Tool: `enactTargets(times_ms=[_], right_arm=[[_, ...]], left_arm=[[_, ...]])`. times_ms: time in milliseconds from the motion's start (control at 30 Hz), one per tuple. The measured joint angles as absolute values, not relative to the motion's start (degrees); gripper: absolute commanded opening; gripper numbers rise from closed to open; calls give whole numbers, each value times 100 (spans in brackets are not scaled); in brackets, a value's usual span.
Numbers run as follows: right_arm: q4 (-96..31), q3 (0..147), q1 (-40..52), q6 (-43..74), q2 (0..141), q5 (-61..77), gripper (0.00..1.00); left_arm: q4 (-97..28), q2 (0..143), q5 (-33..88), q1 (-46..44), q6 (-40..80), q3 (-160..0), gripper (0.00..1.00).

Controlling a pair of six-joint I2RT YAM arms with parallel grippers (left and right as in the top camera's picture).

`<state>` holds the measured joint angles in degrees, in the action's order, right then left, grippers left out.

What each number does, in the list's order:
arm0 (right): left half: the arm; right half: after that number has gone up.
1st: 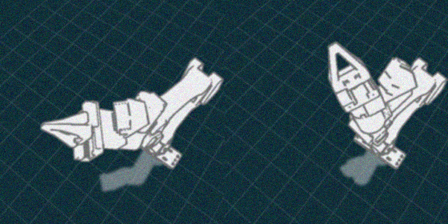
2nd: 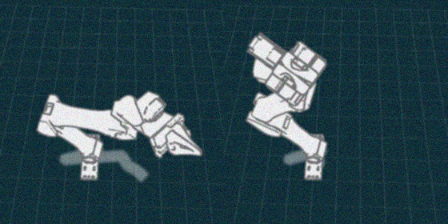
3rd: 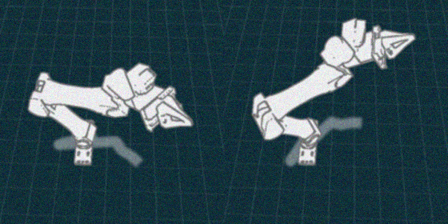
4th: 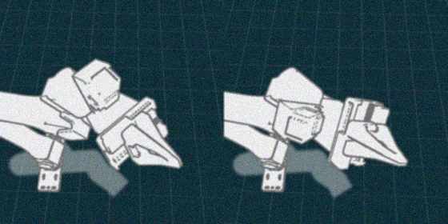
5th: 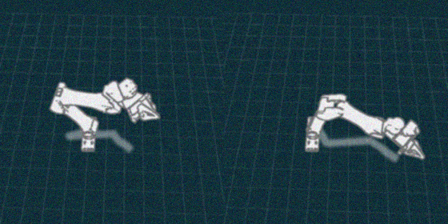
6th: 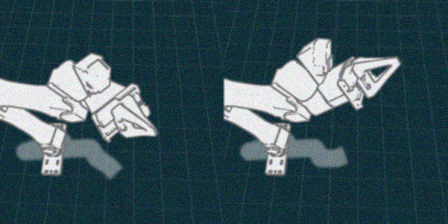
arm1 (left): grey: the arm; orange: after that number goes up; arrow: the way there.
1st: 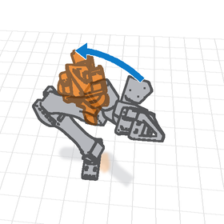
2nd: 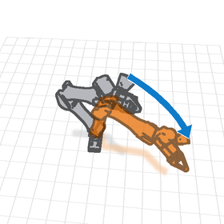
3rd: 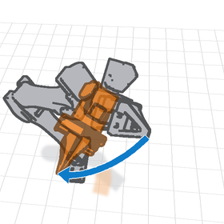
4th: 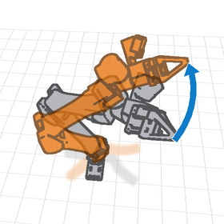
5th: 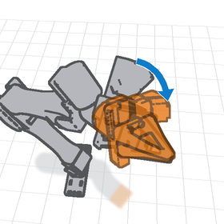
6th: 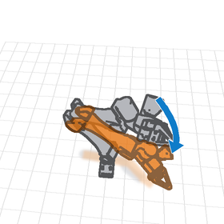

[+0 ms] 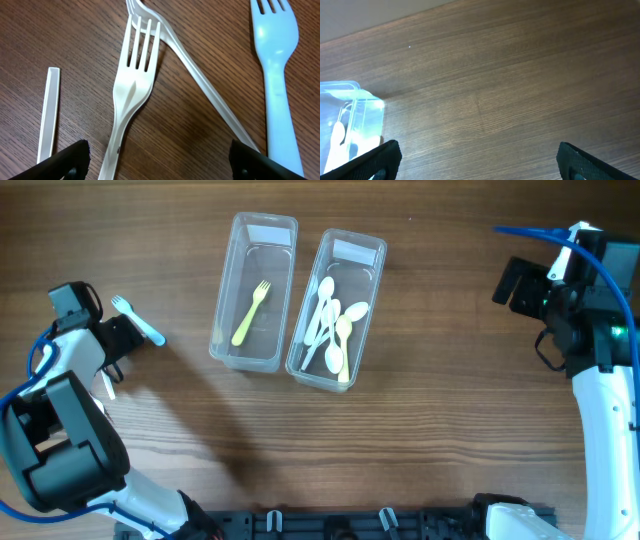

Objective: Pack container
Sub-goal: 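Return the left gripper and grasp a white fork, then place the white fork into the left container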

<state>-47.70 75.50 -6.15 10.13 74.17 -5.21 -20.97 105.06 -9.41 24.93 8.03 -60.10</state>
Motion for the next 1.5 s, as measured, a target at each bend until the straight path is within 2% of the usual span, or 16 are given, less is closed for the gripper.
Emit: enactTargets(times_ms=[333,367,433,467,533,567,900,1033,1167,1300,1500], right_arm=[[-4770,7550,-615,1013,7417,-521,100],[-4770,7550,-615,1013,7417,-521,100],[-4770,7550,-615,1013,7417,-521,100],[-4770,7550,-615,1013,7417,-521,100],[-4770,7550,-615,1013,7417,-521,100],[-4770,7550,-615,1013,7417,-521,100],[-4770,7550,-615,1013,7417,-521,100],[-4766,7550,-615,1013,7417,-521,100],[-4766,7550,-615,1013,7417,-521,100],[-4764,7550,-615,1013,7417,-521,100],[-4762,7550,-615,1013,7417,-521,100]], left_arm=[[-1710,10508,-602,2880,751,-5673,82],[-1682,10508,-587,2880,751,-5636,73],[-1621,10508,-499,2880,729,-5592,41],[-1627,10508,-475,2880,709,-5592,37],[-1686,10508,-482,2880,672,-5592,13],[-1710,10506,-482,2886,663,-5592,4],[-2259,10335,-445,2891,768,-5616,4],[-2506,8936,-117,2891,1120,-5555,4],[-2432,6910,910,2832,1212,-5572,4],[-2383,6283,1588,1896,1162,-5577,4],[-843,7741,1789,-196,-99,-5583,5]])
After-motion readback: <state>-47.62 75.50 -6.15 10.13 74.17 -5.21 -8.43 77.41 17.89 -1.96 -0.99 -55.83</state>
